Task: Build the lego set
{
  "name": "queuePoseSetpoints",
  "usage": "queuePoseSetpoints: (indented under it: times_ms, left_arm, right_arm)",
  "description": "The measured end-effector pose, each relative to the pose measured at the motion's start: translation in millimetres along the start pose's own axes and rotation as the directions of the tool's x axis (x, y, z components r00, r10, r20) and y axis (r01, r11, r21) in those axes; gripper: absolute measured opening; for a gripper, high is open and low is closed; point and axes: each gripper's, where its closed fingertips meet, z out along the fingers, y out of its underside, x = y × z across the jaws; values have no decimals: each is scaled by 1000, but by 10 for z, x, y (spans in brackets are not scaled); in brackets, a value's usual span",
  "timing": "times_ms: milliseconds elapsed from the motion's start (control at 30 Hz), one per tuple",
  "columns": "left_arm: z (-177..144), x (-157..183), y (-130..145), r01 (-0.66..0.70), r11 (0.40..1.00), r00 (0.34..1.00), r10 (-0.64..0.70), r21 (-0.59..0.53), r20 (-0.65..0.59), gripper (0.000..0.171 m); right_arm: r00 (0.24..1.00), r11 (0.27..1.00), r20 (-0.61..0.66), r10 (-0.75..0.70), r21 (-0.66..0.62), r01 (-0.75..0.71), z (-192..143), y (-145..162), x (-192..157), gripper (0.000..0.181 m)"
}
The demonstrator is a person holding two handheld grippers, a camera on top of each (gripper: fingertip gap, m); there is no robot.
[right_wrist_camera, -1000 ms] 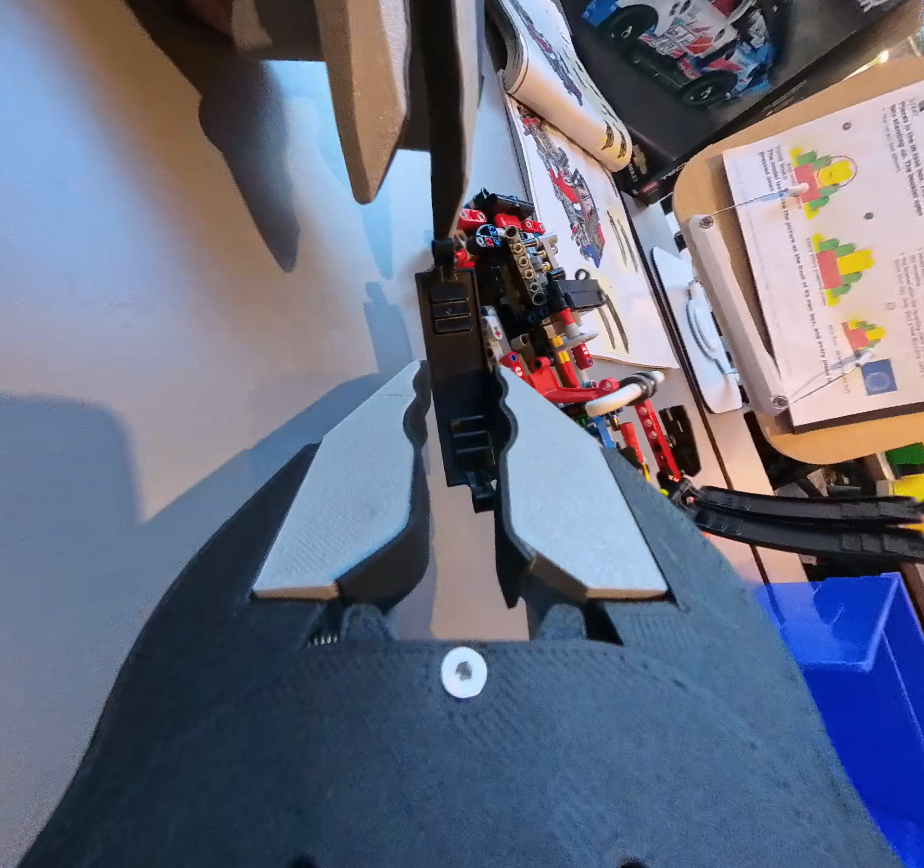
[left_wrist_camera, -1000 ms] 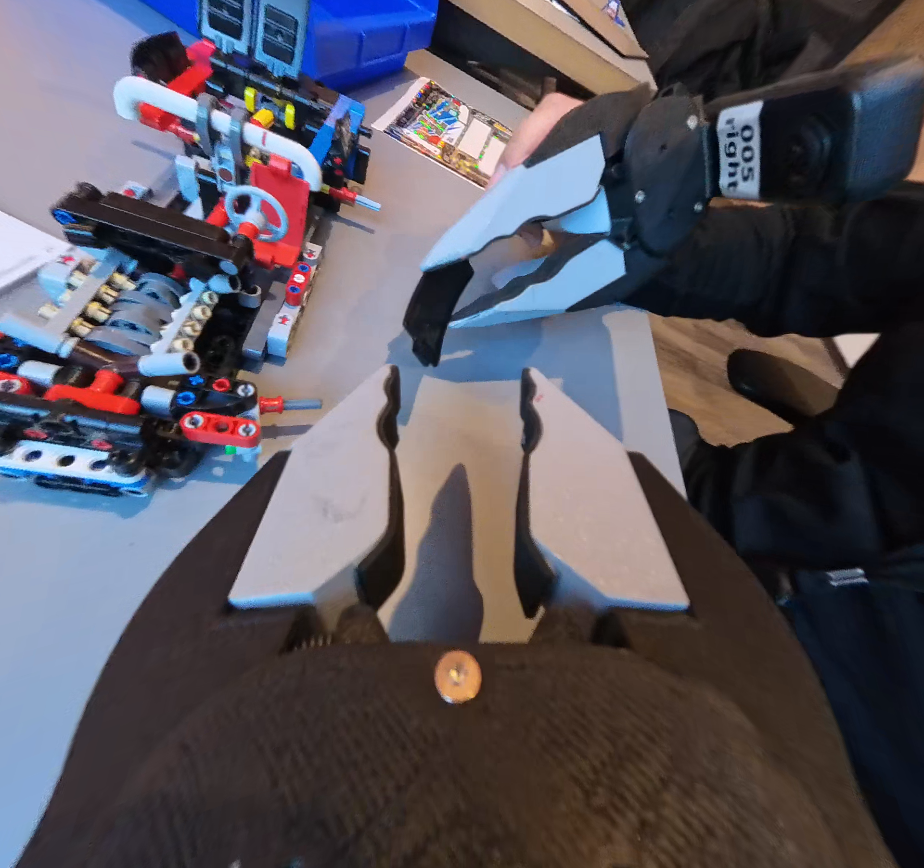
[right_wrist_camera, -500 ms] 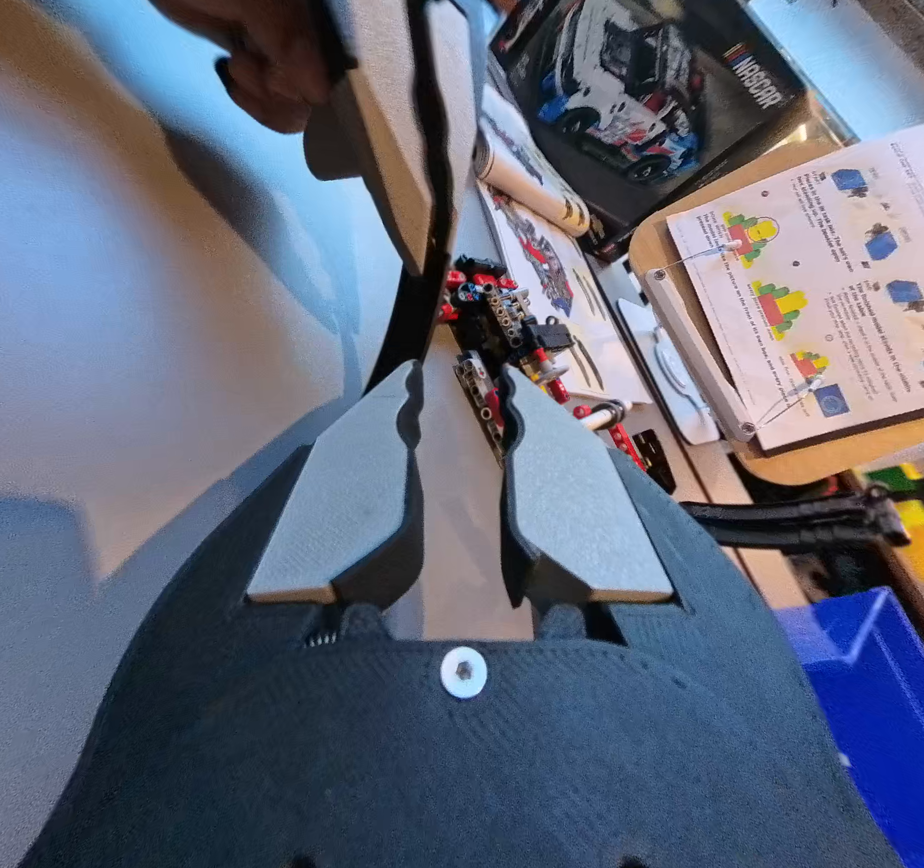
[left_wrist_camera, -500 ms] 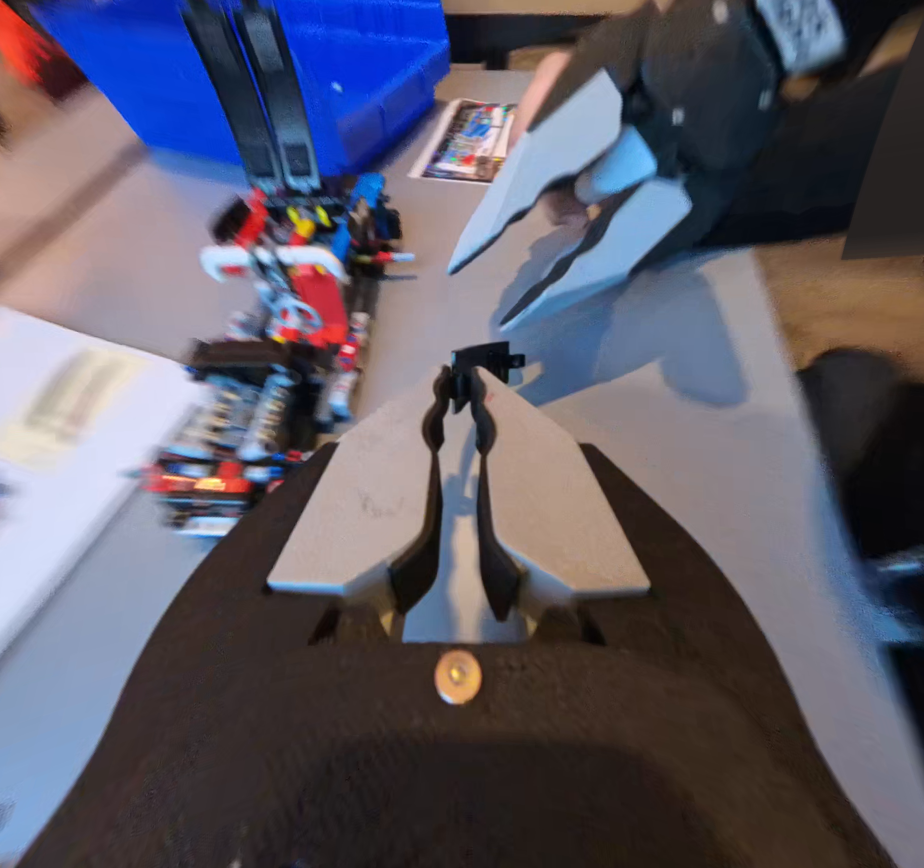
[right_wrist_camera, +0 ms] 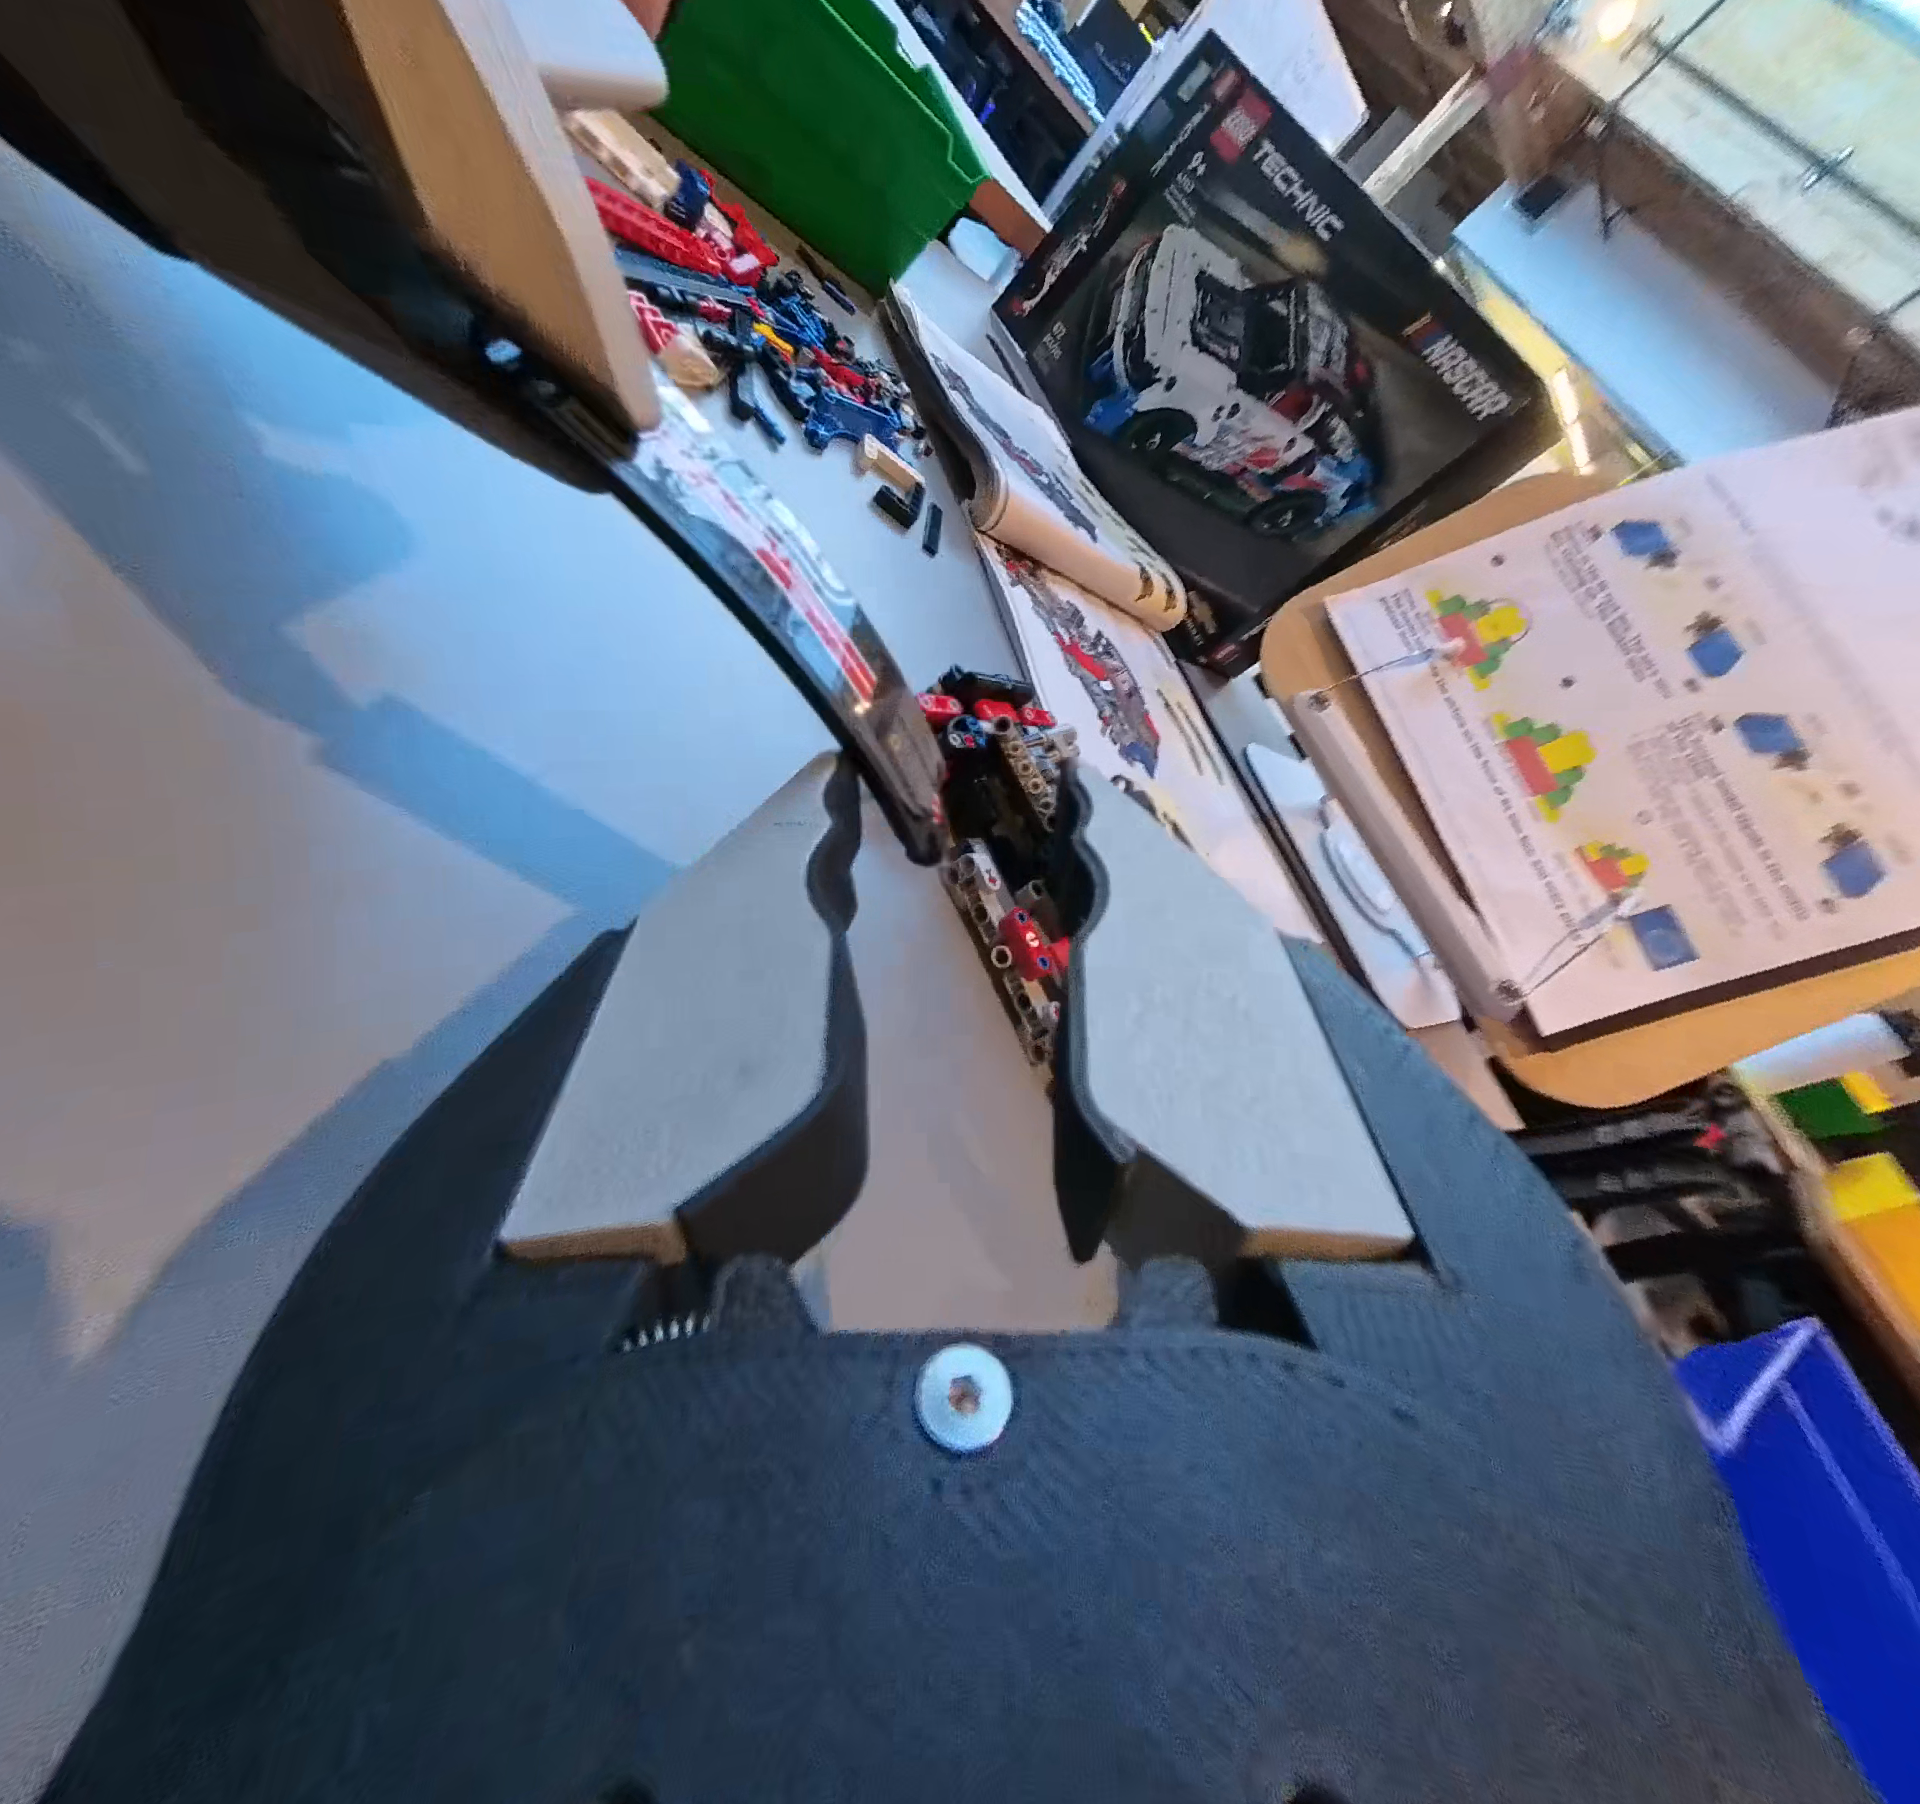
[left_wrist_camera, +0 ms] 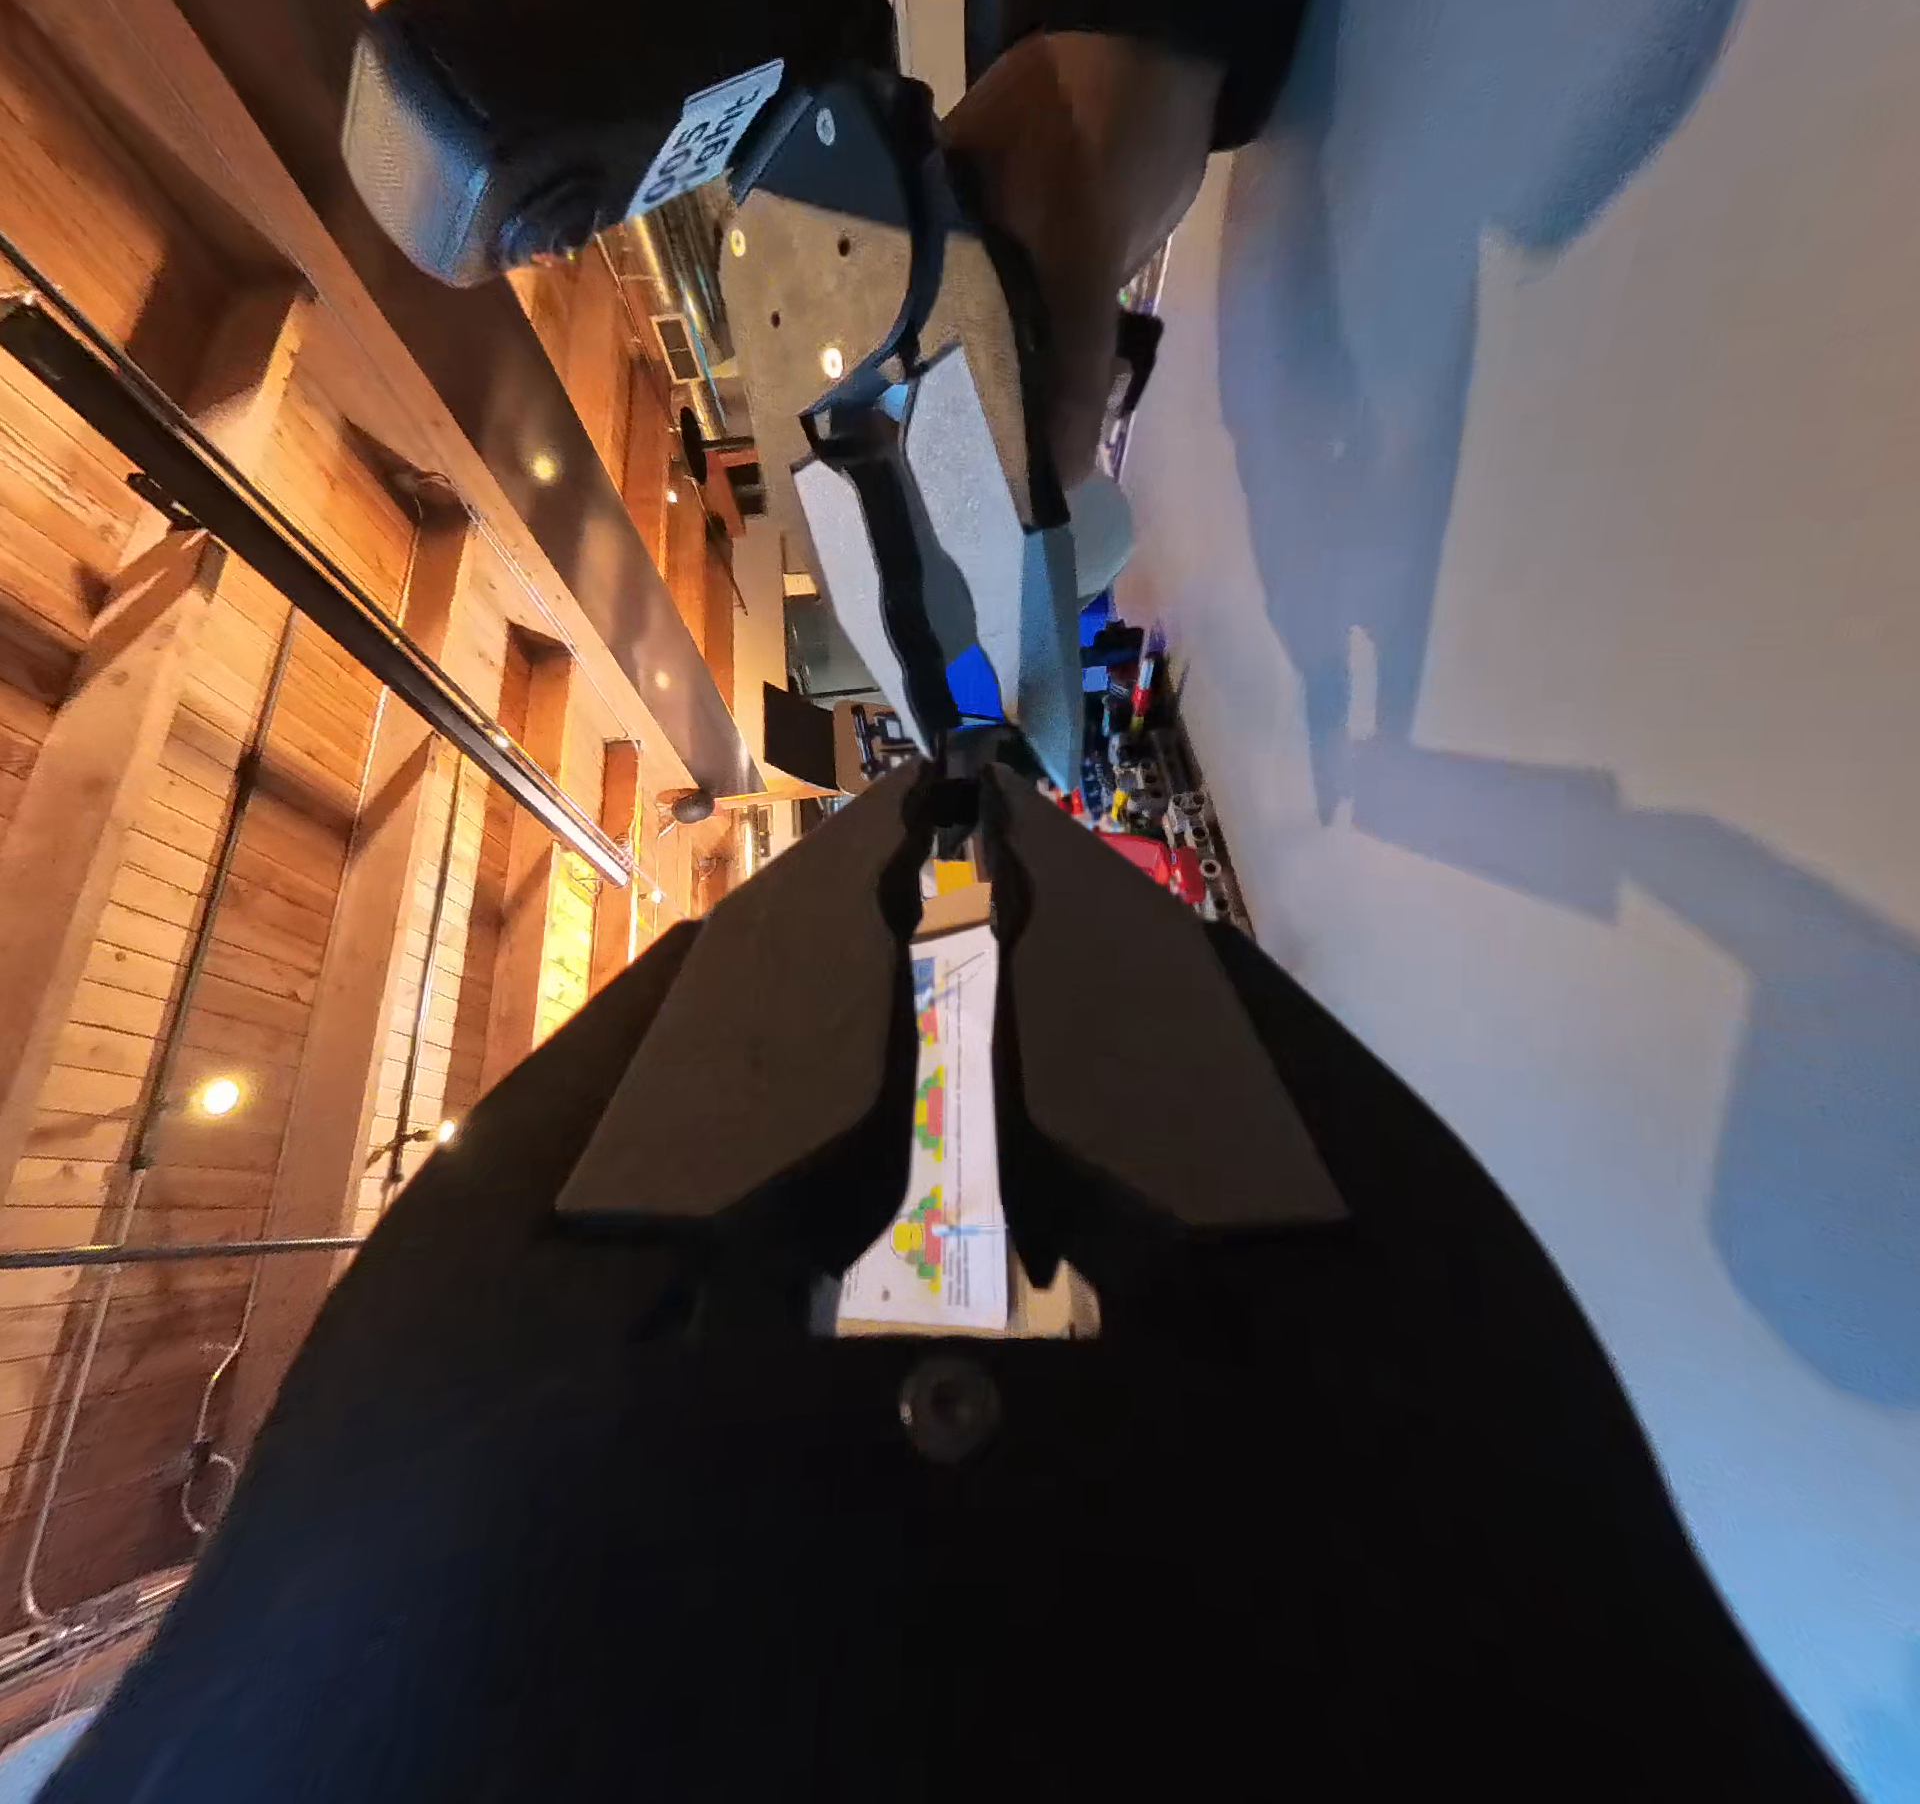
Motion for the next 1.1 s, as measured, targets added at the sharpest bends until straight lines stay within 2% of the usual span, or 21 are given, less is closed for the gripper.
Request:
queuePoseSetpoints:
  times_ms: [100,200,267,333,367,433,467,500,533,600,633,700,733,800,867,967,1033,1100]
  left_arm:
    - [35,-66,55,18,1000,999,-17,-8,29,3]
    - [60,-155,71,147,989,989,-148,17,32,4]
    - [101,-206,136,255,967,967,-256,21,16,4]
    - [141,-258,208,417,909,908,-417,19,-32,18]
    - [147,-310,221,536,844,843,-532,33,-80,16]
    - [144,-500,269,778,624,624,-756,71,-195,22]
    - [165,-579,345,855,514,514,-822,68,-247,23]
    - [244,-601,513,908,419,406,-875,9,-262,23]
    - [362,-548,743,937,337,305,-920,-97,-245,30]
    - [611,-305,1110,925,220,148,-959,-310,-241,63]
    - [736,-203,1214,910,171,75,-964,-379,-255,65]
    - [964,-69,1200,887,100,-84,-926,-452,-369,60]
    - [1075,-25,1184,871,83,-145,-898,-484,-415,50]
    - [1291,40,1189,848,76,-203,-867,-524,-455,47]
    - [1482,67,1229,836,104,-188,-868,-538,-459,52]
    - [1658,176,1342,778,201,-112,-888,-596,-445,73]
    - [1747,258,1413,737,249,-69,-898,-629,-435,75]
    - [1803,340,1397,703,254,-92,-893,-664,-440,77]
  right_arm:
    - [997,997,-22,-73,-8,73,-12,-21,-22,6]
    - [990,992,-65,-127,-19,126,-23,-43,4,0]
    - [991,993,-68,-113,-41,110,-13,-4,25,0]
    - [995,996,-79,-56,-77,50,-1,96,106,0]
    - [994,996,-107,-21,-90,11,-12,150,197,0]
    - [979,991,-183,85,-86,-102,-77,241,427,0]
    - [963,983,-223,152,-69,-171,-126,289,554,0]
    - [939,970,-263,220,-44,-239,-186,337,685,0]
    - [910,953,-298,287,-10,-304,-252,383,812,0]
    - [841,908,-355,409,67,-413,-392,475,1042,0]
    - [805,884,-378,458,99,-456,-457,525,1138,0]
    - [746,840,-399,533,145,-522,-545,620,1256,0]
    - [728,821,-394,562,157,-549,-564,658,1275,0]
    - [703,786,-365,610,174,-593,-572,700,1278,0]
    - [681,757,-343,647,179,-628,-569,745,1280,0]
    - [655,723,-320,685,184,-666,-564,796,1294,0]
    - [633,695,-296,715,198,-692,-556,808,1304,0]
    - [620,679,-286,731,208,-704,-543,829,1328,0]
